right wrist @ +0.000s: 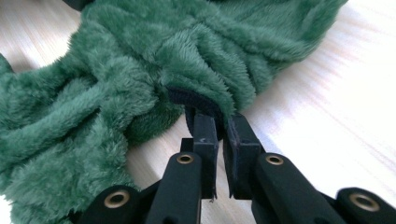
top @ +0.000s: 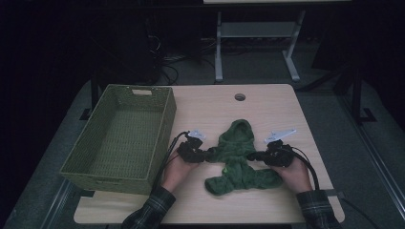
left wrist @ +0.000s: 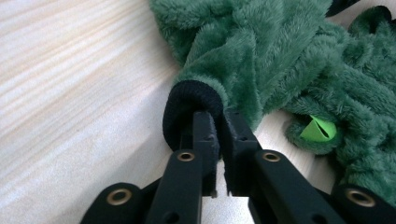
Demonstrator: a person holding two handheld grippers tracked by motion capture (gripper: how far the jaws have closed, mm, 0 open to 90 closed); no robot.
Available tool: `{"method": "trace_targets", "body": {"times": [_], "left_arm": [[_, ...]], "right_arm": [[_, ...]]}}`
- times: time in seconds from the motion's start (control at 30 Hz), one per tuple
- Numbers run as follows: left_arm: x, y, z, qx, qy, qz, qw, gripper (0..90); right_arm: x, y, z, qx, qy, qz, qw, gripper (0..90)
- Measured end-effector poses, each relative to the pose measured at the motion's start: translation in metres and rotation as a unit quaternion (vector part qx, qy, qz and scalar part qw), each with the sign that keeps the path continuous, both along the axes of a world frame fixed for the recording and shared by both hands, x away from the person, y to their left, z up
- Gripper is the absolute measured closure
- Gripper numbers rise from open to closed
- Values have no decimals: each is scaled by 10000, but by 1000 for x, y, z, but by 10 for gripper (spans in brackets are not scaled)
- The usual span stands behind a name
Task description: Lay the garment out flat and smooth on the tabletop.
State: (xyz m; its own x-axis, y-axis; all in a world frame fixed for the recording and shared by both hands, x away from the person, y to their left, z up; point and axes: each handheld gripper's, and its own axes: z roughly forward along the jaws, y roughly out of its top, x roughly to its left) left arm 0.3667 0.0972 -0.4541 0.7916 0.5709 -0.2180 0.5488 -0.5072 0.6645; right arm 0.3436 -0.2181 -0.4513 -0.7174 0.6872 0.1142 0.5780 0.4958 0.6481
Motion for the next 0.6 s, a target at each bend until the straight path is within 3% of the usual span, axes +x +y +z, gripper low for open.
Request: {"method": "trace_targets", "body": {"times": [0.03, 0.2, 0.4, 0.6], "left_arm": [[0, 1, 3, 53, -44, -6, 10000, 758], [-2, 4, 23, -201, -219, 48, 9995, 609], [10, 1, 45, -371, -473, 139, 9981, 576], [34, -11, 52, -406, -629, 168, 9971, 566]], "right_arm": [[0, 0, 0, -16, -23, 21, 10000, 808], [-8, -7, 19, 177, -407, -91, 9990, 680], [-2, -20, 44, 447, -686, -302, 9962, 636], [24, -25, 55, 580, -737, -472, 9945, 636]]}}
